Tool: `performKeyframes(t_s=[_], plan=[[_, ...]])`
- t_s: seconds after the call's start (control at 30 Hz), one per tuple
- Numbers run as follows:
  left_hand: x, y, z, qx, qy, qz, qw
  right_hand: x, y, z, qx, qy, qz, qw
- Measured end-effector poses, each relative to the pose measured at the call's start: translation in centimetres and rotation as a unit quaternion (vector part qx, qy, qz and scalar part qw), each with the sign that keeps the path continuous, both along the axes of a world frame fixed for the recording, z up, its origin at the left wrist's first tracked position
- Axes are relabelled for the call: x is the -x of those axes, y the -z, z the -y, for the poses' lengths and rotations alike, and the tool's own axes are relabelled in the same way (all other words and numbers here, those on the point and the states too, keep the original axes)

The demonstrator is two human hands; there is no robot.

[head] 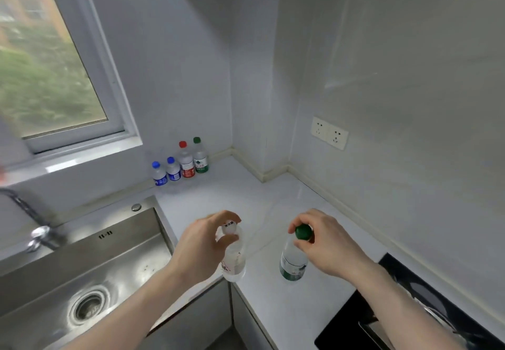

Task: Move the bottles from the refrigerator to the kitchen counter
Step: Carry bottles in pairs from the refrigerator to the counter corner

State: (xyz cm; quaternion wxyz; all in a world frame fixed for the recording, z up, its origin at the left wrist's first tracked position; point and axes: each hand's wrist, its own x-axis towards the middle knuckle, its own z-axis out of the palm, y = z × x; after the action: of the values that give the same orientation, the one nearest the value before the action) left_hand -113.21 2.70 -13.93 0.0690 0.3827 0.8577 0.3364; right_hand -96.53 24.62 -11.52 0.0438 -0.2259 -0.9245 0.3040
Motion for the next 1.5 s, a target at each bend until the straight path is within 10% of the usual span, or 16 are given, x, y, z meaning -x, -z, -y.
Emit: performKeyframes(t_s=[1.5], plan=[[40.2,3.9,-16.5,0.191,0.093,-0.095,0.973,36.2,5.0,-9.2,-0.008,0.014,0.039,0.999]])
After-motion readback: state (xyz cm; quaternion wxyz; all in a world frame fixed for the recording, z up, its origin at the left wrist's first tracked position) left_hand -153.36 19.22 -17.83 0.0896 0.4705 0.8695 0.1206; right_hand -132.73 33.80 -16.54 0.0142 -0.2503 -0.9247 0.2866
